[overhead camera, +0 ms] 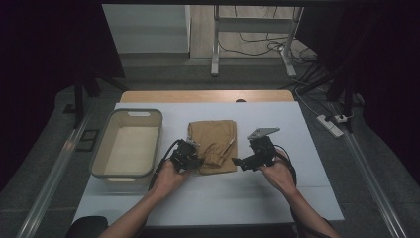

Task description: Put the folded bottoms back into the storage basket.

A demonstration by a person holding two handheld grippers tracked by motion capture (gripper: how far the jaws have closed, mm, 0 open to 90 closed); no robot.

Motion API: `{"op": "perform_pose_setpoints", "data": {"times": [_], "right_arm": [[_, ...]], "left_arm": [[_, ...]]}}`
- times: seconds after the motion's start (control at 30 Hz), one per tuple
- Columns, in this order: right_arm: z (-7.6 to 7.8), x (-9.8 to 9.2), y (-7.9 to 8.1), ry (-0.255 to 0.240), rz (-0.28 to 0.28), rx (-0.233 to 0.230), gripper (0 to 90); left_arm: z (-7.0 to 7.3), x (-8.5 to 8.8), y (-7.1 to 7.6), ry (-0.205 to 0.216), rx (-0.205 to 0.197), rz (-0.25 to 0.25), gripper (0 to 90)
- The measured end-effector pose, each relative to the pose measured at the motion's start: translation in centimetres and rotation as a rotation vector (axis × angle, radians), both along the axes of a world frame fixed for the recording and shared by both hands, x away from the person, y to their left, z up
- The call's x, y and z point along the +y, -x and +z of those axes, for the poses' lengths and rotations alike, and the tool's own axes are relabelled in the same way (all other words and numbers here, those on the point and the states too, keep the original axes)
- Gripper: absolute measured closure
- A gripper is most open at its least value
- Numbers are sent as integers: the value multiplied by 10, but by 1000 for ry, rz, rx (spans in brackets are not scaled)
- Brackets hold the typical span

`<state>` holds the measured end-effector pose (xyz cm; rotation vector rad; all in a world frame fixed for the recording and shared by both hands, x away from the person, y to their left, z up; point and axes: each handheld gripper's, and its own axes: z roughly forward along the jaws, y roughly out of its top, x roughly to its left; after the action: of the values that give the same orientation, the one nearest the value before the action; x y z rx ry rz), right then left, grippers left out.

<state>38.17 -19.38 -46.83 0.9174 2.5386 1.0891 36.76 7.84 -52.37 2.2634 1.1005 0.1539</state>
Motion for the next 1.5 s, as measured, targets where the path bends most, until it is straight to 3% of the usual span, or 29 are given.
{"op": "perform_pose_setpoints", "data": {"times": [0.23,0.4,0.53,0.83,1.07,1.33,1.5], "right_arm": [[-1,5,-22,-6,-14,-4,0],[-4,9,-36,-26,-1,38,0],[-6,13,-46,-8,-5,44,0],[-13,14,-70,30,-98,78,0],[-17,14,-87,37,-140,88,0],[-26,17,-111,89,-216,112,0],[-28,17,-124,75,-244,117,0]], "left_arm": [[0,-1,1,-6,-7,-2,745],[0,-1,1,-7,-8,-1,745],[0,-1,1,-6,-9,1,745],[0,-1,1,-4,-5,0,744],[0,-1,0,-3,-3,1,744],[0,0,0,-1,-1,0,743],[0,0,0,0,-1,2,743]]}}
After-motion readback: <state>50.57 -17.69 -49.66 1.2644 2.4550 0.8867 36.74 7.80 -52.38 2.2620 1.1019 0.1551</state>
